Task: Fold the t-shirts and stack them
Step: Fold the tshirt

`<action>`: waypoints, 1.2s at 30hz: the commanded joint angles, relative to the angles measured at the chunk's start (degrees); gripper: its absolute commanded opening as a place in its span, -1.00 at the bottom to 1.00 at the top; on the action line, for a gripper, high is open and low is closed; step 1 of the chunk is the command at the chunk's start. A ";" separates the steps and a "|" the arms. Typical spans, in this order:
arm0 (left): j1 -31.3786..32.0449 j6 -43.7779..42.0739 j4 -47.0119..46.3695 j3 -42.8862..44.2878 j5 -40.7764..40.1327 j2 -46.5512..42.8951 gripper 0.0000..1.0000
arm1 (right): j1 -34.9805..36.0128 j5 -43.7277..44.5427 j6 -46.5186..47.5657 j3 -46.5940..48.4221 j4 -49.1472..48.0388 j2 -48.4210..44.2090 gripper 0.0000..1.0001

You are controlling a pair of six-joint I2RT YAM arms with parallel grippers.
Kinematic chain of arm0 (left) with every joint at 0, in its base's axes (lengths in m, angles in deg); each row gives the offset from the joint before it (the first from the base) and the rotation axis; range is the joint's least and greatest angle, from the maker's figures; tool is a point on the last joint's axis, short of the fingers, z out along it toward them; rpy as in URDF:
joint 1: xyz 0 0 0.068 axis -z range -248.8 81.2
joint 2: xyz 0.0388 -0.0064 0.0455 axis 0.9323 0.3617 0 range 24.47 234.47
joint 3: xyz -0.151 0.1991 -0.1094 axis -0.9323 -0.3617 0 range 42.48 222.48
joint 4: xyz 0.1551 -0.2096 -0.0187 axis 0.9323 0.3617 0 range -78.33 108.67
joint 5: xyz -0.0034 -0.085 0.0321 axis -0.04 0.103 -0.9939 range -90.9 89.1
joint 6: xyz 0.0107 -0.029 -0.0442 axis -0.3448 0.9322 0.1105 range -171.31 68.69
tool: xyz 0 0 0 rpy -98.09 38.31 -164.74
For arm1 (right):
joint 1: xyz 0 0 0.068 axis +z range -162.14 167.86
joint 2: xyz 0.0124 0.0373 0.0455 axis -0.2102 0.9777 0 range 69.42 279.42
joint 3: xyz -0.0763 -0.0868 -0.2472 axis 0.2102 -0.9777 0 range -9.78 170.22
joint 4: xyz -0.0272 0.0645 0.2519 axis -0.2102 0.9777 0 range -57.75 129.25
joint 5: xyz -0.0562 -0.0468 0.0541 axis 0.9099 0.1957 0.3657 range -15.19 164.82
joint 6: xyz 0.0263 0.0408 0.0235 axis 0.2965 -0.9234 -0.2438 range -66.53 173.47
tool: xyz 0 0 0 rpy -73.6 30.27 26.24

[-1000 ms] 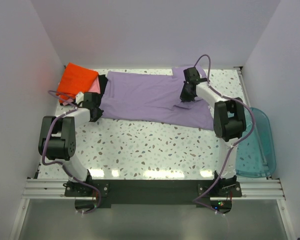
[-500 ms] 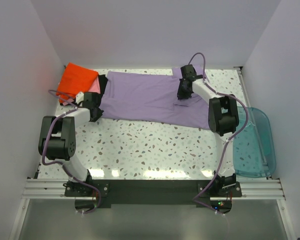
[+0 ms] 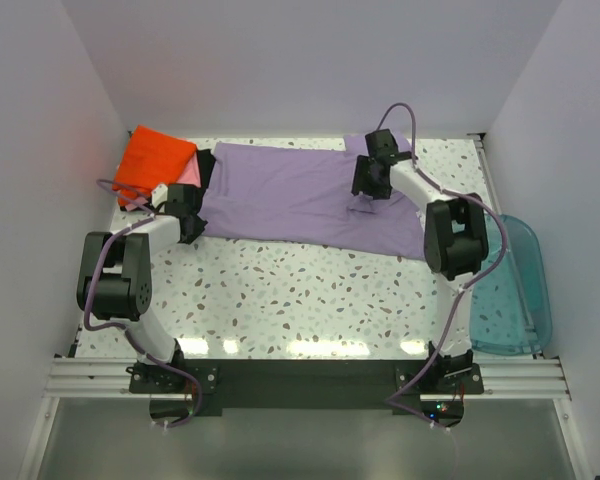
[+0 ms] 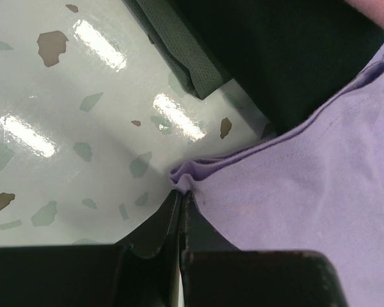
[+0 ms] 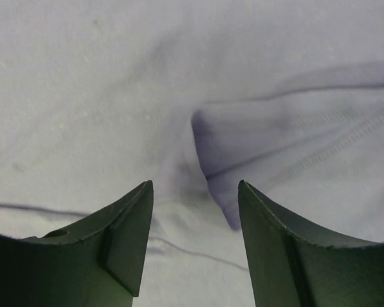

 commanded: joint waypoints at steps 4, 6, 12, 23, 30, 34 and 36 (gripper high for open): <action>0.09 -1.37 0.23 1.65 -1.67 -0.21 -1.00 | 0.22 2.22 -0.55 -6.86 -3.23 -7.66 0.12; 0.09 -1.55 0.23 1.74 -1.50 -0.13 -1.00 | 0.22 1.34 -0.99 -8.17 -3.84 -7.31 0.04; 0.09 -1.55 0.14 1.74 -1.41 -0.13 -1.00 | 0.22 0.10 -0.99 -5.04 -3.94 -3.88 -0.38; 0.09 -1.90 0.14 2.00 -1.32 0.22 -1.00 | 0.31 -2.44 0.06 3.32 -2.96 0.87 -0.94; 0.17 -1.99 0.05 2.09 -1.15 0.40 -1.00 | 0.84 -5.43 2.69 5.35 -5.51 2.71 -0.96; 0.09 -1.99 0.23 2.18 -1.15 0.49 -1.00 | 1.45 -6.74 4.54 7.55 -5.60 4.21 -0.90; 0.17 -1.99 0.40 2.26 -1.23 0.31 -1.00 | 1.89 -6.31 5.42 9.30 -4.47 5.35 -0.74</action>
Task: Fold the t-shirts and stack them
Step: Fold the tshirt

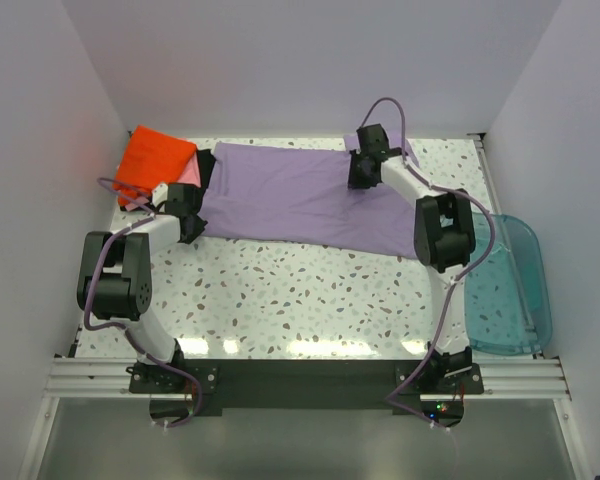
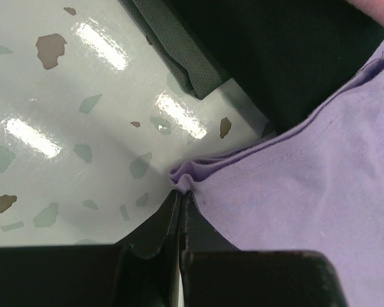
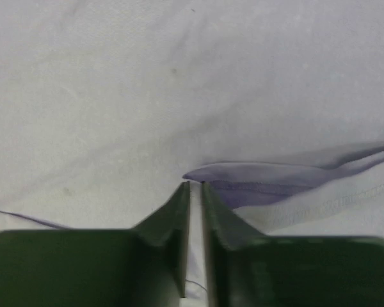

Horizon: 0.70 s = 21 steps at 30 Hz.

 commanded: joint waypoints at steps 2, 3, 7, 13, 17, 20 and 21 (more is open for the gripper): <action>0.07 -0.87 0.14 1.85 -1.23 0.12 -1.00 | 0.84 -0.67 3.04 5.20 -0.33 1.22 -0.43; 0.07 -0.96 0.14 1.85 -1.32 0.03 -1.00 | 0.84 0.46 3.04 5.47 0.98 1.05 -0.02; 0.15 -0.87 0.32 1.76 -1.15 -0.32 -1.00 | 0.76 5.12 2.43 5.38 3.62 -3.51 0.46; 0.07 -1.40 0.93 1.76 -1.50 -0.85 -1.00 | 0.67 14.44 -2.58 -4.79 9.08 -17.55 0.47; 0.07 -1.66 1.20 1.59 -1.23 -1.38 -1.00 | -0.73 16.12 -7.75 -21.37 9.43 -27.41 0.48; 0.07 -1.49 1.46 1.23 -1.23 -2.52 -1.00 | -2.58 16.38 -11.18 -32.44 8.20 -33.83 0.50; 0.07 -1.49 1.55 1.15 -1.23 -2.78 -1.00 | -3.11 16.04 -11.89 -35.11 6.72 -35.41 0.50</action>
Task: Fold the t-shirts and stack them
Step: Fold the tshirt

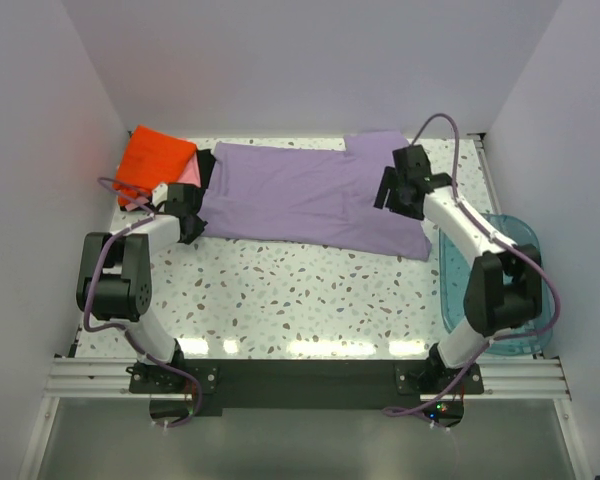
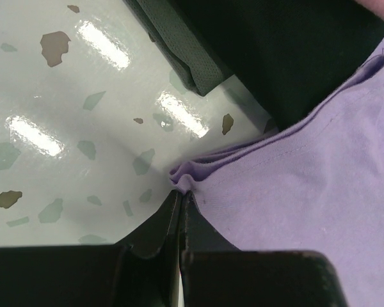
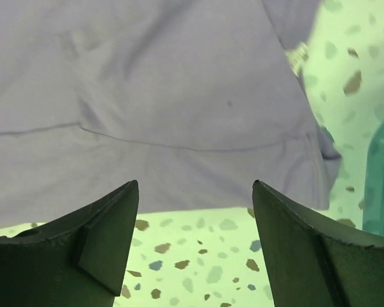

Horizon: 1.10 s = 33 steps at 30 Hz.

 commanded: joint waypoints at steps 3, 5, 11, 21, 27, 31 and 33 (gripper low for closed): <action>-0.02 -1.05 1.62 1.23 -1.50 -2.90 -1.00 | -3.86 0.02 -7.36 -16.17 -3.57 -6.66 0.47; -0.02 -1.49 2.32 1.23 -1.85 -2.98 -1.00 | -4.13 -0.25 -8.24 -18.99 -4.46 -7.36 0.43; 0.07 -1.23 1.97 0.00 -2.11 -3.07 -1.00 | -4.39 3.00 -11.31 -22.42 -5.25 -6.75 0.41; 0.07 -1.05 1.44 0.09 -2.11 -3.07 -1.00 | -4.48 8.02 -16.24 -24.27 -9.65 -3.15 0.44; -0.02 -1.14 1.35 0.00 -3.08 -3.86 -1.00 | -4.48 10.65 -15.80 -21.99 -10.09 -1.04 0.11; -0.37 -1.23 1.44 0.00 -3.52 -4.56 -1.00 | -4.48 9.87 -14.22 -19.36 -8.95 0.28 -0.79; -0.64 -1.40 1.62 -0.17 -3.87 -5.53 -1.00 | -4.48 9.25 -13.26 -18.56 -7.64 -0.42 -0.99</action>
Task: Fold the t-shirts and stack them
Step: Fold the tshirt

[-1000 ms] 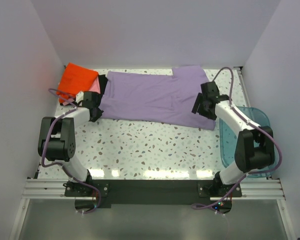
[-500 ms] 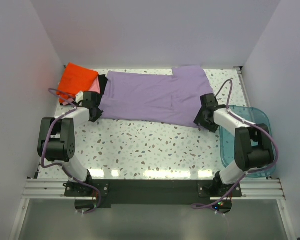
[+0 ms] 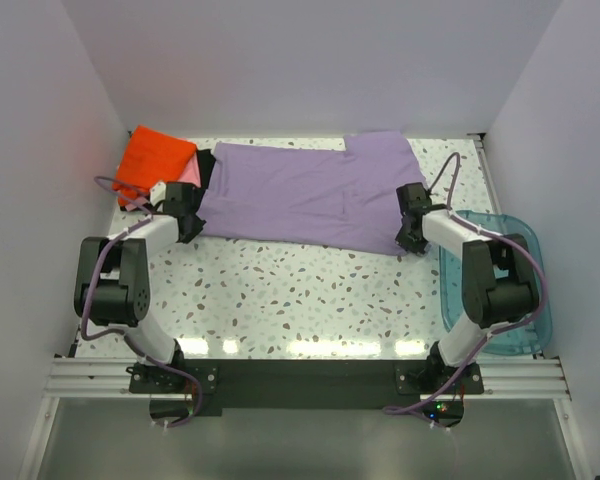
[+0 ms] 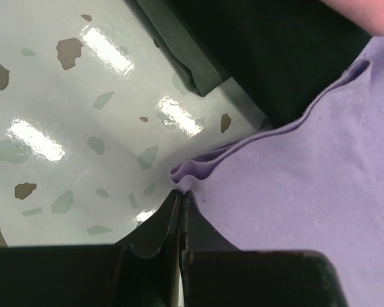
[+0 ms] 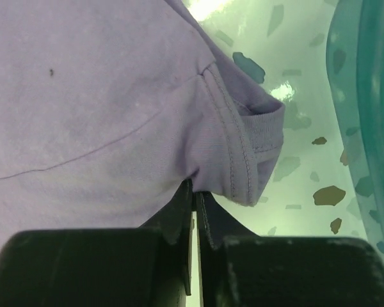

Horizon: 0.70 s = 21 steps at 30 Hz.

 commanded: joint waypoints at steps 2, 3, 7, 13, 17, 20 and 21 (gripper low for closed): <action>-0.53 -1.16 0.35 -0.59 -3.45 -4.42 -1.00 | -0.07 1.47 1.63 3.61 0.55 -1.86 -1.00; -0.53 -0.81 0.87 -0.77 -3.63 -5.55 -1.00 | -0.07 1.38 1.99 3.78 1.60 -3.26 -1.00; -0.53 0.42 3.51 -2.34 -5.39 -8.81 -1.00 | 0.02 0.59 3.22 3.87 4.41 -7.84 -1.00; -0.62 2.87 8.52 -6.47 -8.20 -15.66 -1.00 | -0.07 -2.05 4.01 0.98 8.72 -16.61 -1.00; -0.62 5.07 12.91 -10.08 -10.57 -21.72 -1.00 | -0.07 -4.68 3.66 -2.54 12.84 -23.73 -1.00; -0.62 7.27 17.13 -12.89 -11.80 -27.44 -1.00 | -0.07 -7.06 3.57 -4.91 16.70 -30.93 -1.00; -0.70 8.23 18.97 -13.77 -11.98 -30.58 -1.00 | -0.15 -7.15 3.48 -5.44 17.94 -32.70 -1.00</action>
